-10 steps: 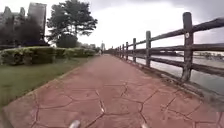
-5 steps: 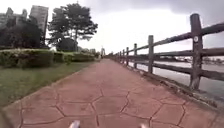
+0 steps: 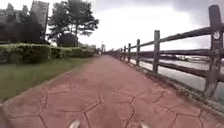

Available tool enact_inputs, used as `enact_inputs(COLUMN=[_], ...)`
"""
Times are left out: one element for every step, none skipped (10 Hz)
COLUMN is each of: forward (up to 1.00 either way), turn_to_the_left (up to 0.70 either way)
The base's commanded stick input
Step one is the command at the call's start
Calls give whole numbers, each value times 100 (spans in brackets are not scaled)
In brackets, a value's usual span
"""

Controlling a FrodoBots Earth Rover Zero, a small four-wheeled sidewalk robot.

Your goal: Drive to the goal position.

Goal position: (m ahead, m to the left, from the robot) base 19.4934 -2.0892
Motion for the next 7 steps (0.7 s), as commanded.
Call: enact_inputs(forward=[70, 70, 70, 70, 70, 70, 70], turn_to_the_left=[0, 0, 0, 0, 2, 27, 27])
